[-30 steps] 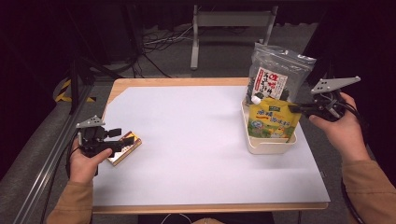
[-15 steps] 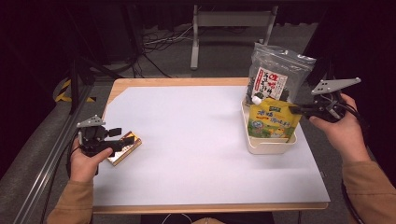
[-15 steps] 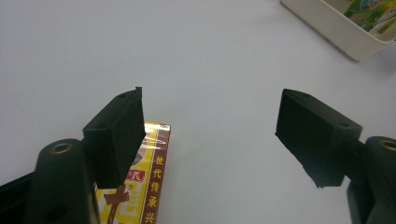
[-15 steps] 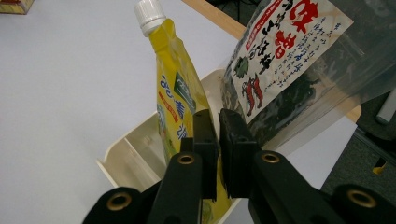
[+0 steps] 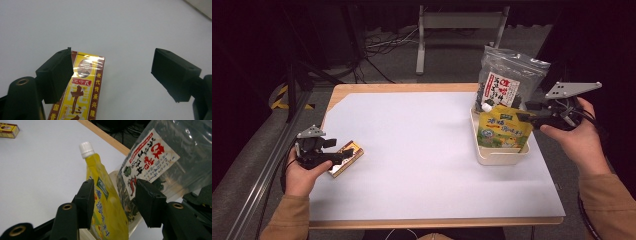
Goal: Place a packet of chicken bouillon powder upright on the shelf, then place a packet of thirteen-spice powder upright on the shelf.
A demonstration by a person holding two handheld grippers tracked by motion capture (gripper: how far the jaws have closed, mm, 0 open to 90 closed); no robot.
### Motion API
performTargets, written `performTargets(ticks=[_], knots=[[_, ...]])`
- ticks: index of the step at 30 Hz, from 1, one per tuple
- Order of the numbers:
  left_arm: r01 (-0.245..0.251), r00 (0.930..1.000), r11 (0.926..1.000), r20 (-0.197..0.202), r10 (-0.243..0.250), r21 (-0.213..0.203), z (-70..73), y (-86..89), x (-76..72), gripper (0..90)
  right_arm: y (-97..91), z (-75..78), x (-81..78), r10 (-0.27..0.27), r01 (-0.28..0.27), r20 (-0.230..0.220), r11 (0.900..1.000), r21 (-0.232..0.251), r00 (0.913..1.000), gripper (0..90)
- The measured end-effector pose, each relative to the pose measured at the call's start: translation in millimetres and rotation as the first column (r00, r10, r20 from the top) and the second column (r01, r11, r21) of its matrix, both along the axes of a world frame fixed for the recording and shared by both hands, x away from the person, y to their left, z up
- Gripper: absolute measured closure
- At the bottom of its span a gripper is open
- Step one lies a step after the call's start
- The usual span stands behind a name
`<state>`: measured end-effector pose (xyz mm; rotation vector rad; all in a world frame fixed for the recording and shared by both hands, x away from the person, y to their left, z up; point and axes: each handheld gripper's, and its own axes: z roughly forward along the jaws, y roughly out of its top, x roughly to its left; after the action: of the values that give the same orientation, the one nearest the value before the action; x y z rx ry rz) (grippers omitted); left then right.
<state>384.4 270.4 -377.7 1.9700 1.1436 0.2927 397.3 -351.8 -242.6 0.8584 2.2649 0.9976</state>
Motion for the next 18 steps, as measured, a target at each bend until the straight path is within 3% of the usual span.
performTargets(ticks=[13,16,18], knots=[[0.018,0.9997,0.9973,-0.015,-0.017,0.072,-5.4,1.7,-2.3,19.8,21.3,11.5,-4.9,0.061,-0.062,0.032,0.9979,0.017,0.9976,48.7],[0.029,0.999,0.994,-0.037,-0.026,0.105,-8.2,0.1,-2.6,19.8,28.8,12.0,-4.5,0.084,-0.084,0.035,0.9963,0.018,0.9959,48.7],[0.039,0.9982,0.9937,-0.049,-0.034,0.105,-10.2,0.4,-2.9,20.0,33.6,11.5,-2.9,0.096,-0.097,0.031,0.995,0.024,0.9949,48.7]])
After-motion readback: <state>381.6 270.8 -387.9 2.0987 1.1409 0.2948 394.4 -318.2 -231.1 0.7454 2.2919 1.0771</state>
